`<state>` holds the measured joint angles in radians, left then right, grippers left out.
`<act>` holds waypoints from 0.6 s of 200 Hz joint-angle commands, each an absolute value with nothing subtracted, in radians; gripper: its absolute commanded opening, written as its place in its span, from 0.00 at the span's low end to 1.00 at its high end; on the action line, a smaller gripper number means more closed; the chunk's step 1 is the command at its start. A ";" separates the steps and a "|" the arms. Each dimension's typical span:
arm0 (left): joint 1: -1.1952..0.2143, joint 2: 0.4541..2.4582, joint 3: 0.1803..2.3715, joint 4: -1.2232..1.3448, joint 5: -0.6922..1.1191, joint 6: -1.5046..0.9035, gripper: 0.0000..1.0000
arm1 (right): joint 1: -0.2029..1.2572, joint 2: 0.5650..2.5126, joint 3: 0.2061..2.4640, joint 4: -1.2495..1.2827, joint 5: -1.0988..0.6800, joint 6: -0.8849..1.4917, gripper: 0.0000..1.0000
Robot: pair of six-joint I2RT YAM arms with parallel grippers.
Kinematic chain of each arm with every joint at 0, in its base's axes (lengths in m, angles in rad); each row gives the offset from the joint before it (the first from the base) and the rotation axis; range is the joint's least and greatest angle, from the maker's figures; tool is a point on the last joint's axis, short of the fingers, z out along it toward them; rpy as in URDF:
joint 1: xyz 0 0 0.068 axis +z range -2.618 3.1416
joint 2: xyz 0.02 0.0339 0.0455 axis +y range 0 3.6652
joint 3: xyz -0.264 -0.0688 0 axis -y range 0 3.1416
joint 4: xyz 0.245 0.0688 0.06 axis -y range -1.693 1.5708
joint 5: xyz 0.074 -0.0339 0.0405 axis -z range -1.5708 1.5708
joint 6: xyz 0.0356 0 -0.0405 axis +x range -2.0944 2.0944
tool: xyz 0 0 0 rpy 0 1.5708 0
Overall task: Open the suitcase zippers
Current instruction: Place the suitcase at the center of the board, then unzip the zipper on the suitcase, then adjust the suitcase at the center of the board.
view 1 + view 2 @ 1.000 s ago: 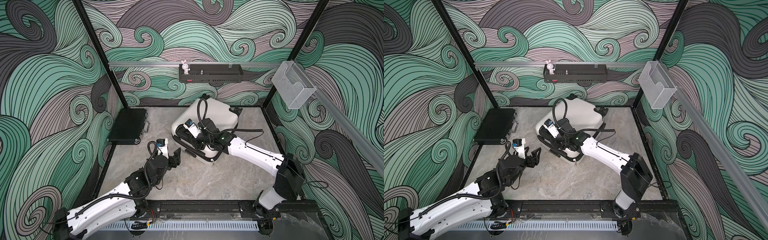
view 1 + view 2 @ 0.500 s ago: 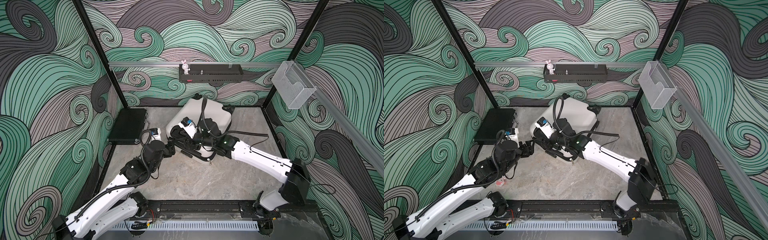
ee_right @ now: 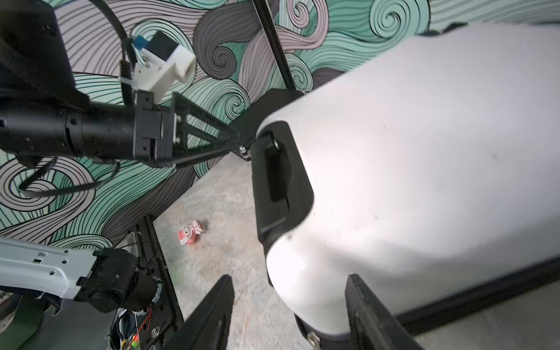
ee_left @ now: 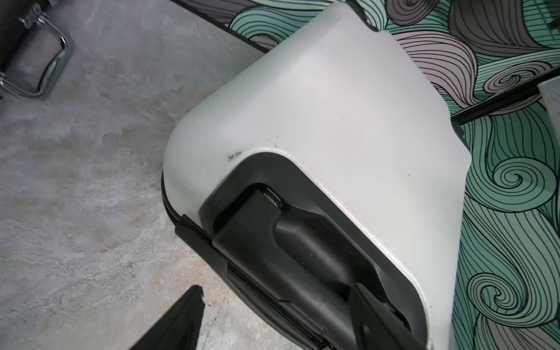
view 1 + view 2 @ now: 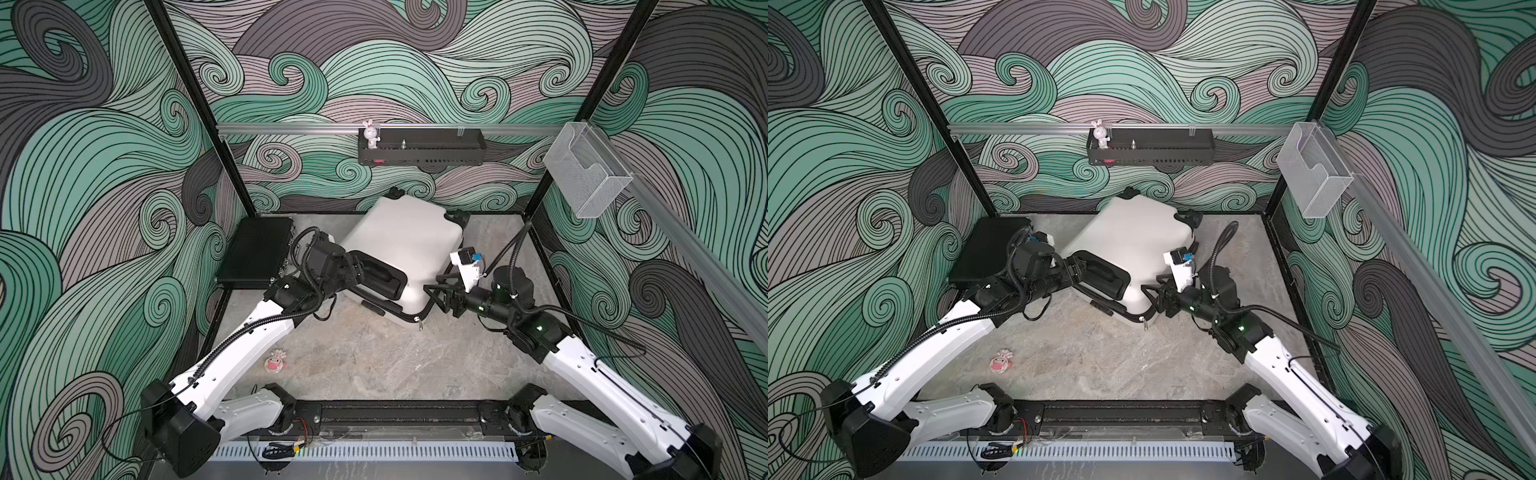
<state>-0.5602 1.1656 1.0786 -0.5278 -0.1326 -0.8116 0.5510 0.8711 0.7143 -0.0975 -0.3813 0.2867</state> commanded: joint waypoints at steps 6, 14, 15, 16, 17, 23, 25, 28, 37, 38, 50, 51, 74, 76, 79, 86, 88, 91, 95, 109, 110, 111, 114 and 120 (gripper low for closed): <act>-0.538 1.194 1.107 -0.561 -0.039 -0.931 0.78 | 0.483 0.780 0.584 -0.120 -0.509 0.490 0.58; -0.539 1.198 1.100 -0.551 -0.027 -0.932 0.78 | 0.469 0.749 0.542 -0.123 -0.513 0.526 0.58; -0.539 1.198 1.099 -0.549 -0.026 -0.932 0.78 | 0.468 0.744 0.538 -0.124 -0.513 0.531 0.58; -0.538 1.199 1.098 -0.548 -0.026 -0.932 0.78 | 0.466 0.739 0.534 -0.125 -0.512 0.535 0.57; -0.538 1.199 1.097 -0.546 -0.024 -0.933 0.78 | 0.465 0.735 0.529 -0.126 -0.511 0.539 0.57; -0.537 1.201 1.094 -0.542 -0.020 -0.935 0.78 | 0.458 0.713 0.505 -0.132 -0.508 0.557 0.57; -0.536 1.202 1.092 -0.540 -0.020 -0.936 0.78 | 0.455 0.703 0.497 -0.134 -0.505 0.560 0.57; -0.535 1.204 1.090 -0.538 -0.021 -0.936 0.78 | 0.452 0.690 0.487 -0.135 -0.504 0.571 0.57; -0.534 1.208 1.085 -0.524 -0.019 -0.941 0.78 | 0.445 0.658 0.459 -0.137 -0.499 0.593 0.56; -0.533 1.209 1.085 -0.523 -0.018 -0.941 0.78 | 0.445 0.654 0.456 -0.137 -0.498 0.596 0.56; -0.529 1.221 1.085 -0.515 -0.013 -0.949 0.78 | 0.442 0.622 0.426 -0.142 -0.497 0.611 0.56; -0.529 1.222 1.085 -0.514 -0.013 -0.950 0.78 | 0.441 0.619 0.423 -0.143 -0.496 0.611 0.56; -0.524 1.248 1.086 -0.522 -0.037 -0.952 0.77 | 0.443 0.603 0.349 -0.106 -0.520 0.657 0.54; -0.523 1.251 1.085 -0.519 -0.037 -0.951 0.77 | 0.441 0.604 0.342 -0.098 -0.524 0.663 0.54; -0.521 1.253 1.083 -0.516 -0.035 -0.951 0.77 | 0.441 0.607 0.332 -0.083 -0.529 0.672 0.53; -0.517 1.263 1.078 -0.509 -0.026 -0.951 0.77 | 0.441 0.616 0.307 -0.043 -0.545 0.692 0.52; -0.517 1.265 1.077 -0.506 -0.024 -0.951 0.76 | 0.442 0.620 0.301 -0.032 -0.550 0.696 0.52; -0.515 1.268 1.076 -0.503 -0.023 -0.951 0.76 | 0.442 0.626 0.293 -0.016 -0.555 0.702 0.51; -0.513 1.272 1.074 -0.498 -0.018 -0.951 0.76 | 0.444 0.634 0.284 0.001 -0.561 0.706 0.50; -0.508 1.282 1.068 -0.485 -0.002 -0.951 0.76 | 0.451 0.676 0.266 0.048 -0.575 0.696 0.49; -0.508 1.281 1.068 -0.486 -0.001 -0.951 0.76 | 0.453 0.680 0.266 0.050 -0.575 0.695 0.49; -0.508 1.282 1.068 -0.485 0.000 -0.951 0.76 | 0.453 0.684 0.266 0.052 -0.575 0.693 0.49; -0.508 1.285 1.068 -0.484 0.003 -0.952 0.76 | 0.457 0.699 0.265 0.058 -0.576 0.689 0.49; -0.506 1.289 1.067 -0.482 0.007 -0.953 0.76 | 0.466 0.723 0.264 0.074 -0.578 0.678 0.48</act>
